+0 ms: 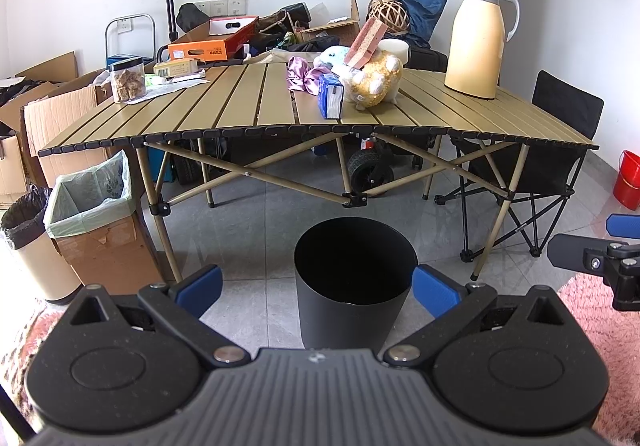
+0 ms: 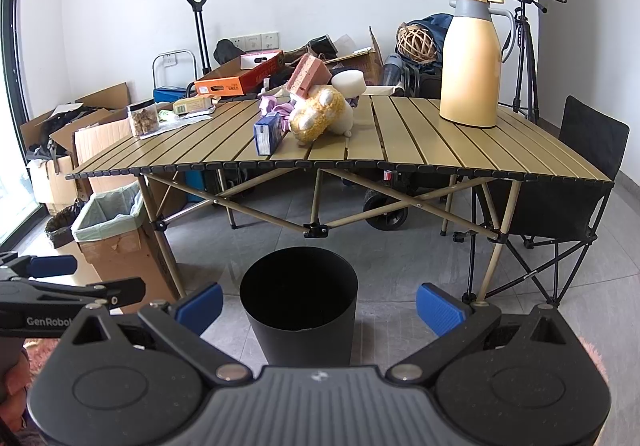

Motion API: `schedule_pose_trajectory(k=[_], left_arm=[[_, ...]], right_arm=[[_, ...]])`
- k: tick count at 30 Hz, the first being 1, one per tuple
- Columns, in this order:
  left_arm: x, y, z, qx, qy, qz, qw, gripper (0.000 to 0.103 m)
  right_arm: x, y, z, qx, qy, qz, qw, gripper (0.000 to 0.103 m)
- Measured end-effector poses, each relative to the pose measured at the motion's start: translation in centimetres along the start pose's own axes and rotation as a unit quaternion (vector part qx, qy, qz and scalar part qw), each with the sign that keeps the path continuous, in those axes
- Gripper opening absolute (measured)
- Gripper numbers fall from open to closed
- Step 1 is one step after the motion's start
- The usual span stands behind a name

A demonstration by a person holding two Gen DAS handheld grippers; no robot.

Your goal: Collect trash

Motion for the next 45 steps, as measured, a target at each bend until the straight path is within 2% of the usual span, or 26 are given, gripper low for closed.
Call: schedule_pose_trajectory(k=[33, 45], left_arm=[[-0.1, 0.7, -0.1, -0.001, 0.002, 0.012, 0.9999, 0.103], [0.3, 1.1, -2.1, -0.003, 0.008, 0.021, 0.9997, 0.103]], right_arm=[[0.1, -0.5, -0.3, -0.004, -0.004, -0.008, 1.000, 0.103], [0.5, -1.3, -3.0, -0.007, -0.003, -0.014, 1.000, 0.103]])
Point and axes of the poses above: each gripper's, at about its wrist camera, not at the fingertips, and z roughly against the way its jaws point, y to its left, x to its top, the point moved 4 cm from there along -z, roughly the way its jaws point, and after that the axes turned 10 degrees about -y, right-handed, at the moved point
